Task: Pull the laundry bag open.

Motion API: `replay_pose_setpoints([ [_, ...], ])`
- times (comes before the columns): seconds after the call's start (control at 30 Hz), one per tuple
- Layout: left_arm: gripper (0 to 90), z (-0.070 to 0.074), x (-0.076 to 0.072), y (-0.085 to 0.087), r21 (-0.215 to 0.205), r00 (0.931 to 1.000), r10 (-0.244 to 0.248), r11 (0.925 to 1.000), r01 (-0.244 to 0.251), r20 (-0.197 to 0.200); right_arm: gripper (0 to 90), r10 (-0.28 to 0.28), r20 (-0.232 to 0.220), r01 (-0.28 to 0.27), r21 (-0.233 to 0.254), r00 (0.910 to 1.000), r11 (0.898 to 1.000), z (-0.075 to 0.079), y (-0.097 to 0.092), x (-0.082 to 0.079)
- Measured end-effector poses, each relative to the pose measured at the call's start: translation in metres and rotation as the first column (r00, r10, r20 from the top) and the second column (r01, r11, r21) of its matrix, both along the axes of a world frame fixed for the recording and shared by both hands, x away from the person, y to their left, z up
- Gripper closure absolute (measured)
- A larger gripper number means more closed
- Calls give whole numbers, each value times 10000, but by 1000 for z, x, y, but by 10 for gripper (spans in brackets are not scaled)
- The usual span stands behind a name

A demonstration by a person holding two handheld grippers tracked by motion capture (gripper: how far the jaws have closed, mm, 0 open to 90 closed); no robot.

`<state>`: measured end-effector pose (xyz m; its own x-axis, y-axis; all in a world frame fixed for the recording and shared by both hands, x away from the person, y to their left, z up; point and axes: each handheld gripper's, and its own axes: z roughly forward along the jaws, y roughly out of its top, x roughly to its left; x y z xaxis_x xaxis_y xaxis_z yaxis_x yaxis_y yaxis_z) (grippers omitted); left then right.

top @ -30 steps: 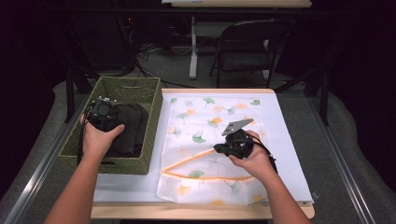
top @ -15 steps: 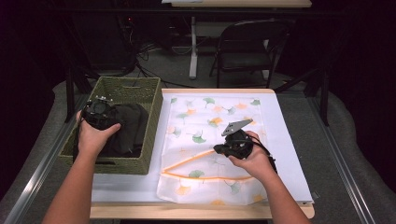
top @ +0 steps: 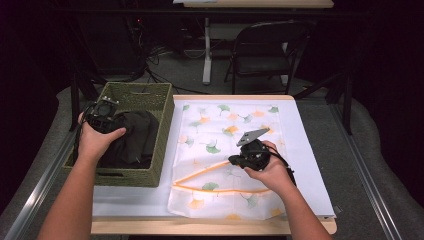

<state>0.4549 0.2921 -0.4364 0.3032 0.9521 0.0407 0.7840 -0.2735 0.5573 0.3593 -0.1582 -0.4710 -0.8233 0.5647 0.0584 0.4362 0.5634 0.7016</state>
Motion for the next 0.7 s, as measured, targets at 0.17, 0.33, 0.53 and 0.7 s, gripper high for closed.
replay_pose_setpoints([
  [0.17,8,3,5,-1,-9,9995,-271,9996,271,-153,885,13,-30,-13,-32,10000,10000,-1,1,0],
  [0.33,6,4,13,3,37,9986,-442,9990,444,-280,885,71,-22,-72,-107,10000,9999,-2,2,0],
  [0.53,1,-2,21,5,-91,9977,-549,9985,545,-409,885,55,-44,-56,-128,10000,9999,-2,3,-1],
  [0.7,1,-12,23,6,-391,9969,-641,9973,623,-457,885,53,-48,-53,-129,10000,9999,-3,3,-1],
])
